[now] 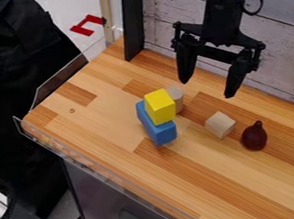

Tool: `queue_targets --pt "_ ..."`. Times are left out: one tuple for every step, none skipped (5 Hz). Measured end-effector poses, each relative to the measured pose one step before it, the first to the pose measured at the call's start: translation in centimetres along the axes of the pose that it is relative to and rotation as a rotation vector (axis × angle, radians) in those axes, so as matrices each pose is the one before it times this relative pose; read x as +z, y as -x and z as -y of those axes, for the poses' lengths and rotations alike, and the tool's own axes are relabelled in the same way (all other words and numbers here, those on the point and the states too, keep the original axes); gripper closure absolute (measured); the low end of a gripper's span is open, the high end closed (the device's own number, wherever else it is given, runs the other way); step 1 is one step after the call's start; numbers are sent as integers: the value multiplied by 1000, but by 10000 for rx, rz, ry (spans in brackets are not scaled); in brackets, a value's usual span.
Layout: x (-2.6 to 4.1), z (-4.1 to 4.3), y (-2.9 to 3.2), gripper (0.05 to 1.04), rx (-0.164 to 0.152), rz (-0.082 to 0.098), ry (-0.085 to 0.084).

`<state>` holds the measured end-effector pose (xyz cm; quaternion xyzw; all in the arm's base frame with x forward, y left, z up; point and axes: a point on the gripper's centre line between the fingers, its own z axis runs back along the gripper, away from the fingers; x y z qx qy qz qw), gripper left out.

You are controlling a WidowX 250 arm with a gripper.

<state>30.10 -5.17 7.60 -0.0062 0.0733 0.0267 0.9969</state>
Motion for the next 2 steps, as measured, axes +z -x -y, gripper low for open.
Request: queue_targets --pt "82 56 -23 84 -47 30 4" --pt "2 -46 -10 84 15 0 2"
